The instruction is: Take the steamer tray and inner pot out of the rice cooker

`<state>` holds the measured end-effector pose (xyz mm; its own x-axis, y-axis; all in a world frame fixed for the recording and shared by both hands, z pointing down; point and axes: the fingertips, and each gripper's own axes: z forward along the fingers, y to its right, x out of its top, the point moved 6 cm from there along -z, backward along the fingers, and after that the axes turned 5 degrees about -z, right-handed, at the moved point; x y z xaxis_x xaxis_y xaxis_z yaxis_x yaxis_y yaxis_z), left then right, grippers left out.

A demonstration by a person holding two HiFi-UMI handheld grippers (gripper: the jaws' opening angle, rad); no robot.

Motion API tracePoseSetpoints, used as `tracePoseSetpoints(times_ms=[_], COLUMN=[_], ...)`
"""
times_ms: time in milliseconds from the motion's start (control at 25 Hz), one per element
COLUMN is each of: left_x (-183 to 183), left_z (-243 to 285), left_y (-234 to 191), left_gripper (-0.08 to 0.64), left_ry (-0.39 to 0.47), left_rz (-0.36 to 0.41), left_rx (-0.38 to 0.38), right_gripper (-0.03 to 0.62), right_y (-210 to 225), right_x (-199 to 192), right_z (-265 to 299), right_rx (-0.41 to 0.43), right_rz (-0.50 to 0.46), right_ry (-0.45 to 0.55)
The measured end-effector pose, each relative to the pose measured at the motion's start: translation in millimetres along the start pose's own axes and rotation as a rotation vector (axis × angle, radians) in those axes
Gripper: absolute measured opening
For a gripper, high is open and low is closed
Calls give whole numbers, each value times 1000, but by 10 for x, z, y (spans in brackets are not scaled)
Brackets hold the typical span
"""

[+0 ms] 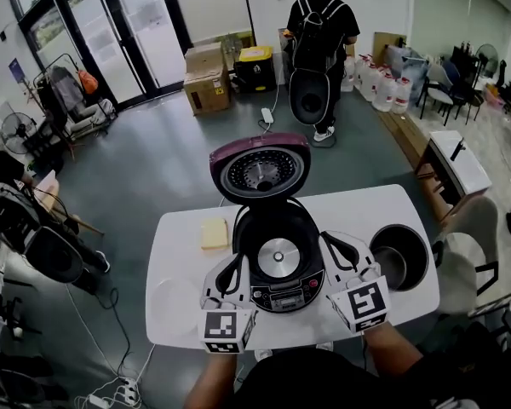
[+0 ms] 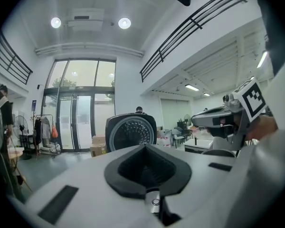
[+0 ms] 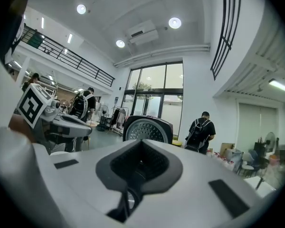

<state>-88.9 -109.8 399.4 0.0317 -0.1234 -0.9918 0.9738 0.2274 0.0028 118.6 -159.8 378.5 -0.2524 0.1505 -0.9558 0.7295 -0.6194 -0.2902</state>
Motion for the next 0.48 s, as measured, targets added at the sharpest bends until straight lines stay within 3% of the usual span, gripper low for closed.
tracePoseSetpoints(times_ms=[240,480], left_x=[-44,-19], left_z=[-40,-69], left_y=[-35,-24], left_gripper=[-2,-2], left_ry=[6,22], left_rz=[-12,-7], left_rx=[-24,-43], right_gripper=[-2,-2], right_y=[-111,-104], right_x=[-62,110], right_z=[46,-36], right_rx=[1,-52], right_rz=[-14,7], right_ry=[-10,107])
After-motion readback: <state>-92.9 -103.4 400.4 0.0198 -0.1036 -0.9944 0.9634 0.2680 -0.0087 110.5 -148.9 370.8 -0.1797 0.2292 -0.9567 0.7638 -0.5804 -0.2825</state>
